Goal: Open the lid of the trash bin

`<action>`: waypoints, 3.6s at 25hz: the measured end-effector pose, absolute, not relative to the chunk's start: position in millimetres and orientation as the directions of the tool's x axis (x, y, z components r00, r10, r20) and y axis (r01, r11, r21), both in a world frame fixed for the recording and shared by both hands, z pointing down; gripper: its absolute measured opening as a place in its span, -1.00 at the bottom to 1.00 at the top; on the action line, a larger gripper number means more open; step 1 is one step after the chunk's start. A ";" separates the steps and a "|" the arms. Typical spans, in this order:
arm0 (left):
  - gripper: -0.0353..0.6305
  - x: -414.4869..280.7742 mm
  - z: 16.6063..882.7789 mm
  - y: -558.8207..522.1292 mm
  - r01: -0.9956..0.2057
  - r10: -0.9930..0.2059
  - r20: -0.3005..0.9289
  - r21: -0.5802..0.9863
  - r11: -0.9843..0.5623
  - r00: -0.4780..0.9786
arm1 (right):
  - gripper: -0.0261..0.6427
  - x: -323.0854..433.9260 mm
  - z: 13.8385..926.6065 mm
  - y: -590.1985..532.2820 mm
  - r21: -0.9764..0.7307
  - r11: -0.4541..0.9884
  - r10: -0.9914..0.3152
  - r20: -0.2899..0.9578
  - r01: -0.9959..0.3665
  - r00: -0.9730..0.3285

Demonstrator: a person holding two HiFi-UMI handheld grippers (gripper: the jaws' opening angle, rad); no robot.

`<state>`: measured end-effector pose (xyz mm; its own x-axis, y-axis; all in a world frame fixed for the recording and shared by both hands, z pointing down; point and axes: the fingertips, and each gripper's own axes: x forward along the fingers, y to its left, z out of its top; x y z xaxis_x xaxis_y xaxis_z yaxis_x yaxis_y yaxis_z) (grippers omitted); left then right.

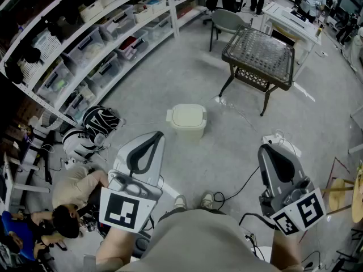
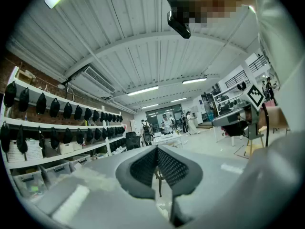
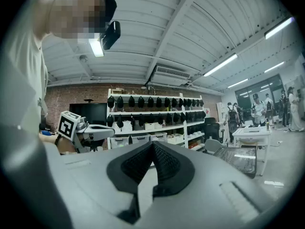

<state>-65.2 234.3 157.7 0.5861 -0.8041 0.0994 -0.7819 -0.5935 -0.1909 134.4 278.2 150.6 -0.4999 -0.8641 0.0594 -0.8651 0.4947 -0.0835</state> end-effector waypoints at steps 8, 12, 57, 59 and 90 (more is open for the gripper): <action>-0.89 -47.6 163.2 228.0 -0.789 -0.810 0.117 -0.186 -0.586 0.574 | -0.91 155.0 157.8 268.9 -0.120 0.494 -0.863 0.053 -0.861 -0.503; -0.89 -37.6 168.4 225.2 -0.788 -0.811 0.127 -0.193 -0.584 0.571 | -0.91 162.6 165.0 267.1 -0.125 0.505 -0.856 0.055 -0.854 -0.514; -0.89 -99.2 231.1 -96.0 -0.773 -0.779 0.222 -0.133 -0.620 0.587 | -0.91 96.6 230.3 -60.7 -0.146 0.446 -0.856 0.219 -0.883 -0.469; -0.89 -102.6 234.0 -108.3 -0.779 -0.782 0.223 -0.123 -0.615 0.582 | -0.91 94.2 228.7 -73.8 -0.141 0.449 -0.855 0.220 -0.882 -0.470; -0.89 -62.6 435.6 -200.5 -0.820 -0.710 0.511 -0.018 -0.573 0.485 | -0.91 120.8 474.0 -194.6 -0.324 0.470 -0.627 0.533 -0.821 -0.568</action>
